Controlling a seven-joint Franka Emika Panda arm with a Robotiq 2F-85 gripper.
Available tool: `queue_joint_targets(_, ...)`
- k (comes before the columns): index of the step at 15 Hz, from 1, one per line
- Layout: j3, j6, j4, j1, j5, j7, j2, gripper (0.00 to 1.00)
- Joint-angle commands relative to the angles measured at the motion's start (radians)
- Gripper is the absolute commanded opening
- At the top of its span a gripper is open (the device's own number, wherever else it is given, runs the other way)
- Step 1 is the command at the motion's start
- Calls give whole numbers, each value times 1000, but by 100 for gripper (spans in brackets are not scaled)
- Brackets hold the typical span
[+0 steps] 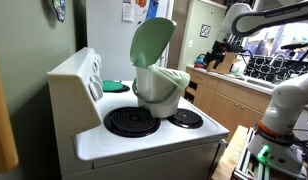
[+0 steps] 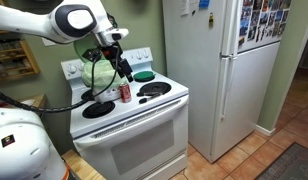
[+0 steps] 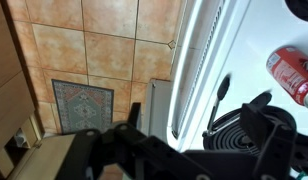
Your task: Use the silver tongs to pick up the red can and put it in the bin, put the silver tongs back on the hob of the stove
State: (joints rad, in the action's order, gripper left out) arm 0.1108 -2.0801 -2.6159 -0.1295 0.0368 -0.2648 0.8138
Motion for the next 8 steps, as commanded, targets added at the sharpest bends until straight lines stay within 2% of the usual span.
queue_joint_targets(1,-6,2,2,15,8,-7,-2,100)
queue_joint_targets(5,-12,-1,2,25,-3,1,9,100)
queue_joint_targets(8,-48,-121,40,-2,-34,-20,-110,100)
